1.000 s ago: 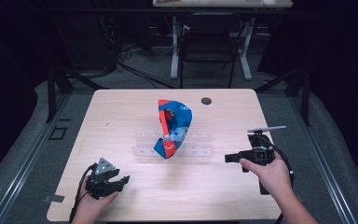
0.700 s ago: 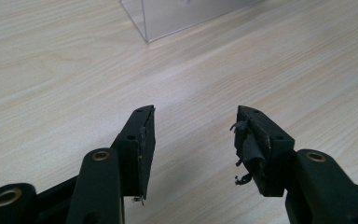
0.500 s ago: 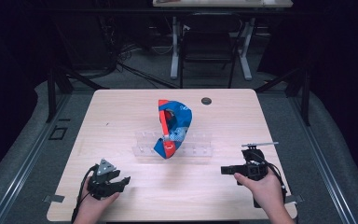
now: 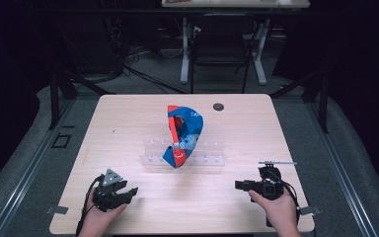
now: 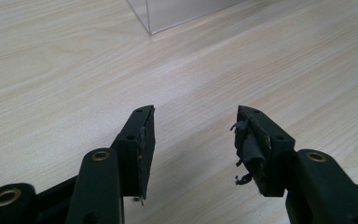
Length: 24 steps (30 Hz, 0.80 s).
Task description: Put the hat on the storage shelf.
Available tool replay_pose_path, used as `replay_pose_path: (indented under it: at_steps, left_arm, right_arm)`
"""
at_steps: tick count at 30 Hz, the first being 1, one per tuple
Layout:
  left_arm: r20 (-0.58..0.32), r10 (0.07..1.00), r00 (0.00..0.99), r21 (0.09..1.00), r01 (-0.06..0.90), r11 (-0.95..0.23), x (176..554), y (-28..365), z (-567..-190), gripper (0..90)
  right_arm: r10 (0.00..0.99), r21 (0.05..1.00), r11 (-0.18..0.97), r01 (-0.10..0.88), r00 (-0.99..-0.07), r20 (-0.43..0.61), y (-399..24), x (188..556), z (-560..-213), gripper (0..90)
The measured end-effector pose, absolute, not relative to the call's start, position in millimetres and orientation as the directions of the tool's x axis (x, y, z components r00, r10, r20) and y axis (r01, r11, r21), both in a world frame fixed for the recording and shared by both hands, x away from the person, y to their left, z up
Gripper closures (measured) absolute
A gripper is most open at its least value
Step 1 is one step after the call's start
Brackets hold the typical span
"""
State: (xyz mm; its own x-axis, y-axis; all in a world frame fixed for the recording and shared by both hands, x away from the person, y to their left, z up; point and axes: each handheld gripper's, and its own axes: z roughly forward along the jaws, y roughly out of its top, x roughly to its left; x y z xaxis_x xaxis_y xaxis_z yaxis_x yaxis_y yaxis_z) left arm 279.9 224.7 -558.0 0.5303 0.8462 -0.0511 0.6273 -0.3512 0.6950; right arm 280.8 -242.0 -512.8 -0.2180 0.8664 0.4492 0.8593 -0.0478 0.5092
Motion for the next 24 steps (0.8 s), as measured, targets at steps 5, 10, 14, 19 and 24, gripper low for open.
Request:
replay_pose_path:
  at_steps: [5, 10, 14, 19, 24]
  left_arm:
    - [-0.057, 0.844, 0.533, 0.691, 0.632, -0.352, 280, 225, -559, 48.0]
    - [-0.051, 0.848, 0.528, 0.691, 0.631, -0.352, 280, 223, -560, 48.0]
    - [-0.043, 0.848, 0.528, 0.694, 0.626, -0.356, 280, 224, -560, 48.0]
    - [-0.043, 0.854, 0.518, 0.689, 0.635, -0.35, 281, 225, -560, 47.9]
    - [-0.043, 0.856, 0.515, 0.692, 0.634, -0.346, 281, 226, -560, 47.9]
  right_arm:
    - [0.88, 0.537, -0.047, 0.842, -0.219, 0.422, -244, 276, -521, 55.0]
    - [0.888, 0.557, -0.039, 0.83, -0.227, 0.401, -246, 271, -531, 55.0]
    - [0.883, 0.567, -0.063, 0.822, -0.219, 0.415, -251, 268, -535, 54.9]
    - [0.882, 0.583, -0.086, 0.808, -0.21, 0.422, -259, 267, -539, 53.2]
    - [0.882, 0.576, -0.12, 0.809, -0.18, 0.436, -267, 266, -543, 53.4]
